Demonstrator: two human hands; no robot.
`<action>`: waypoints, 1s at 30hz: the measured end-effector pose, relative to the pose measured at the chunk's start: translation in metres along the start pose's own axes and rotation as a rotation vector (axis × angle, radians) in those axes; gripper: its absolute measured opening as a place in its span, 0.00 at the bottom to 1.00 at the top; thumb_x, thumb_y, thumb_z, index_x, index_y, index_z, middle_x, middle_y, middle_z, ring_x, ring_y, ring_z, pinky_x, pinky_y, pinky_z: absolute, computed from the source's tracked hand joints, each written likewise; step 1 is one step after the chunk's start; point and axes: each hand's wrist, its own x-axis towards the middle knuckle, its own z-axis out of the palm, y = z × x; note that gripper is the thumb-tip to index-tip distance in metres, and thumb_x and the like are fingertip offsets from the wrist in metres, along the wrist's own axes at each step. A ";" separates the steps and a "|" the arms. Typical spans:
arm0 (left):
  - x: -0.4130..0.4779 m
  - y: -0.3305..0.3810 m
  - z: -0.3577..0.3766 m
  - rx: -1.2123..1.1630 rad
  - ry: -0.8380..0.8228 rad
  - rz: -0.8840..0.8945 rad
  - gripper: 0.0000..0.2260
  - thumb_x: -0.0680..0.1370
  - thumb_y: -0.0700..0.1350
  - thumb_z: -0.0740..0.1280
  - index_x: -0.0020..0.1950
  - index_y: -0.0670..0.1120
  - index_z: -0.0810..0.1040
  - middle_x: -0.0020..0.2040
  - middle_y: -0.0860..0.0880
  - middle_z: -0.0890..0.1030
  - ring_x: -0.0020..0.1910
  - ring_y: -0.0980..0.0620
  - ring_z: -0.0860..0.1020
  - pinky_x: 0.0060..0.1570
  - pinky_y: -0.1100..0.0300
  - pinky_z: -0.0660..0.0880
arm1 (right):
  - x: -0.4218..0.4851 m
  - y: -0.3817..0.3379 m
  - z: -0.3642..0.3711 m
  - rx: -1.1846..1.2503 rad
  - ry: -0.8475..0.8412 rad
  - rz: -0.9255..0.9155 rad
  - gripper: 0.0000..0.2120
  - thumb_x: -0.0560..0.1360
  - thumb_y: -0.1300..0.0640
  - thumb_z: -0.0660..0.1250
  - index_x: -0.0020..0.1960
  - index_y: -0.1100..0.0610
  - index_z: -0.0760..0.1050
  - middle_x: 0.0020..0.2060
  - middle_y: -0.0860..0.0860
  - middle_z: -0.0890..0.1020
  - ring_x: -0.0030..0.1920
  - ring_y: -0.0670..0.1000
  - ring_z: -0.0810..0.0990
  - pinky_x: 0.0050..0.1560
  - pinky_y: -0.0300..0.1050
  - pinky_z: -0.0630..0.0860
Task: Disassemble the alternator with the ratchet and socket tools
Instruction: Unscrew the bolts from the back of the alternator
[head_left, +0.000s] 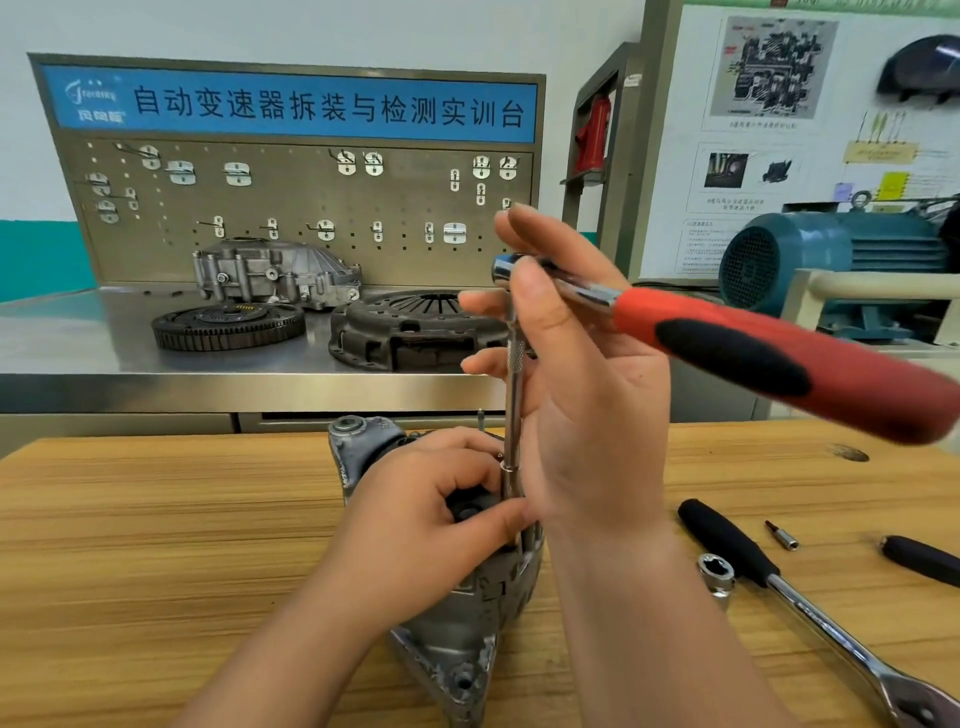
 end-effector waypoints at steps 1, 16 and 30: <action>0.000 0.000 0.000 0.006 0.002 0.001 0.20 0.65 0.61 0.66 0.36 0.44 0.82 0.46 0.57 0.81 0.48 0.57 0.80 0.46 0.53 0.77 | 0.000 0.000 0.000 0.036 0.008 0.014 0.11 0.77 0.55 0.65 0.53 0.42 0.81 0.51 0.41 0.83 0.44 0.46 0.83 0.35 0.37 0.76; 0.000 -0.001 -0.002 -0.027 0.006 0.046 0.18 0.66 0.60 0.66 0.34 0.46 0.80 0.45 0.56 0.81 0.48 0.57 0.80 0.47 0.61 0.75 | 0.001 -0.004 -0.003 0.062 0.046 0.030 0.11 0.77 0.59 0.62 0.54 0.48 0.79 0.48 0.44 0.84 0.41 0.50 0.81 0.33 0.38 0.76; -0.001 0.003 -0.002 -0.036 -0.025 0.018 0.21 0.66 0.61 0.65 0.39 0.44 0.84 0.50 0.53 0.81 0.51 0.55 0.79 0.51 0.54 0.75 | 0.001 -0.002 -0.004 0.234 0.071 0.174 0.13 0.81 0.52 0.54 0.61 0.54 0.72 0.52 0.53 0.84 0.33 0.50 0.82 0.29 0.38 0.76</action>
